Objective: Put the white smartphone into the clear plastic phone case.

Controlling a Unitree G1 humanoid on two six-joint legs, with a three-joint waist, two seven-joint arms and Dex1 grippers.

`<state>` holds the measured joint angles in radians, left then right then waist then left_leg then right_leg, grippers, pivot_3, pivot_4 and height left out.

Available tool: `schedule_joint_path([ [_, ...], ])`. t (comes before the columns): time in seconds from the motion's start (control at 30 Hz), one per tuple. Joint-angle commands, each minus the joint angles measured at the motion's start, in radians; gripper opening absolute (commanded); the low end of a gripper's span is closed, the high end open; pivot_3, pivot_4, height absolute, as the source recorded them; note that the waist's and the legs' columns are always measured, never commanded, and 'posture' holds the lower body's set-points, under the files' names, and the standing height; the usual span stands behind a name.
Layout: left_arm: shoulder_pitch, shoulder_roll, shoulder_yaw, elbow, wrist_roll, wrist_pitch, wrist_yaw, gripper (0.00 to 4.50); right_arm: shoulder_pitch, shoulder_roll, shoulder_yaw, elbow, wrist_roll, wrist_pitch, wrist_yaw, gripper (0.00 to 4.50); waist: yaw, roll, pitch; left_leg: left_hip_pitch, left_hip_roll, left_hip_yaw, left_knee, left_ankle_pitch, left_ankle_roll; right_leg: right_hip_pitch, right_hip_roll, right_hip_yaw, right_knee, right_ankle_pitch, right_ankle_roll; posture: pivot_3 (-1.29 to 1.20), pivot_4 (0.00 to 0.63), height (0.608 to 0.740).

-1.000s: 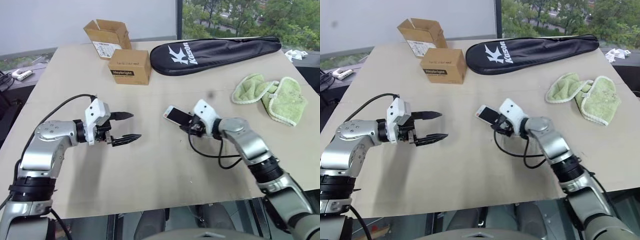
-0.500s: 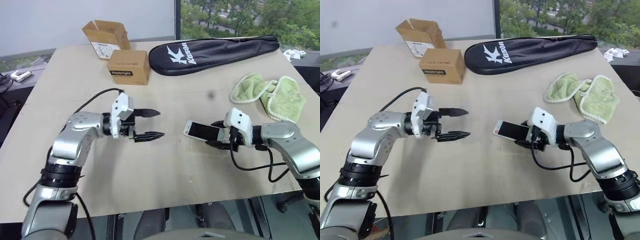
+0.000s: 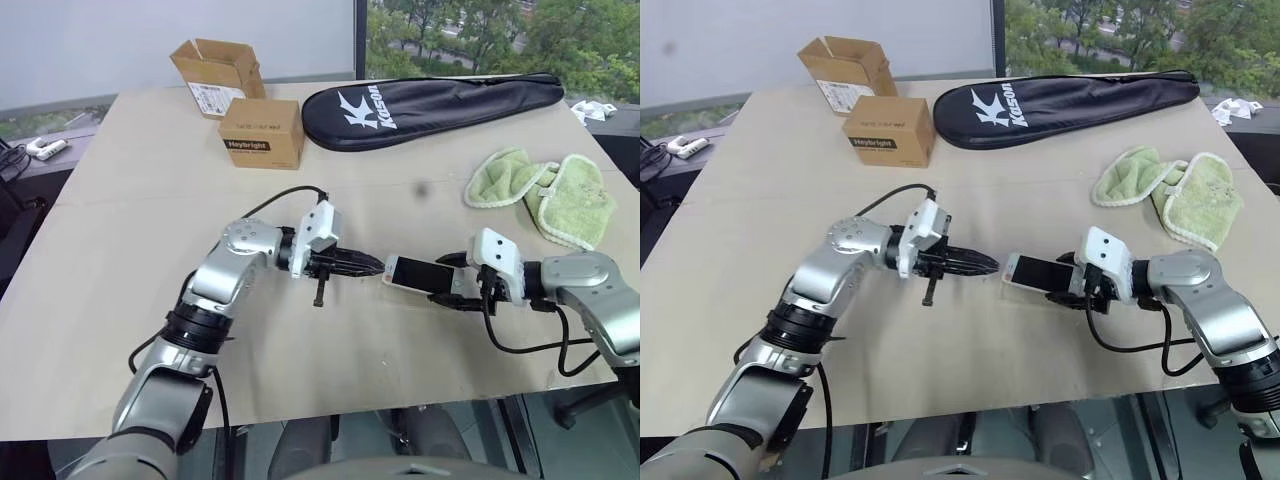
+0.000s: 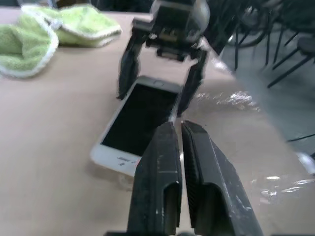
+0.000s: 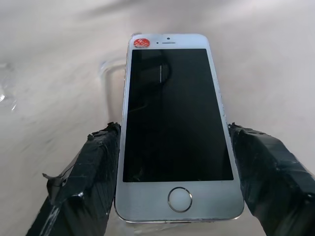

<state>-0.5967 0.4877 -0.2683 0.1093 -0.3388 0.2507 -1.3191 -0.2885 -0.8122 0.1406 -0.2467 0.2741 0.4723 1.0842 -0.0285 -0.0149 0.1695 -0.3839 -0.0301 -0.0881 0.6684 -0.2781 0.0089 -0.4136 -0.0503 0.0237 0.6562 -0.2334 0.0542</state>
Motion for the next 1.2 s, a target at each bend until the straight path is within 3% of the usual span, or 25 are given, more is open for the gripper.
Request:
schedule_joint_path([
  [0.03, -0.012, -0.020, -0.012, 0.021, 0.052, -0.069, 0.030, 0.14, 0.004, -0.038, -0.022, 0.022, 0.000, -0.112, 0.074, 2.97, 0.000, 0.000, 0.000, 0.000, 0.000, 0.000, 0.000, 0.000, 0.000, 0.000, 0.000, 0.000, 0.000, 0.000, 0.000, 0.00, 0.150, 0.740],
  [0.47, 0.014, -0.079, -0.032, -0.001, 0.089, -0.081, 0.078, 0.14, -0.014, -0.060, 0.015, 0.128, -0.096, -0.260, 0.117, 2.97, 0.008, 0.000, 0.000, 0.000, 0.000, 0.000, 0.000, 0.000, 0.000, 0.000, 0.000, 0.000, 0.001, 0.000, 0.000, 0.00, 0.150, 0.740],
  [1.2, 0.033, -0.179, -0.156, 0.095, 0.287, -0.128, 0.209, 0.14, 0.005, -0.068, 0.025, 0.112, -0.132, -0.297, 0.140, 2.97, 0.016, 0.000, 0.000, 0.001, 0.000, 0.000, 0.001, 0.000, -0.001, 0.001, 0.000, 0.000, 0.001, 0.000, 0.000, 0.00, 0.150, 0.740],
])
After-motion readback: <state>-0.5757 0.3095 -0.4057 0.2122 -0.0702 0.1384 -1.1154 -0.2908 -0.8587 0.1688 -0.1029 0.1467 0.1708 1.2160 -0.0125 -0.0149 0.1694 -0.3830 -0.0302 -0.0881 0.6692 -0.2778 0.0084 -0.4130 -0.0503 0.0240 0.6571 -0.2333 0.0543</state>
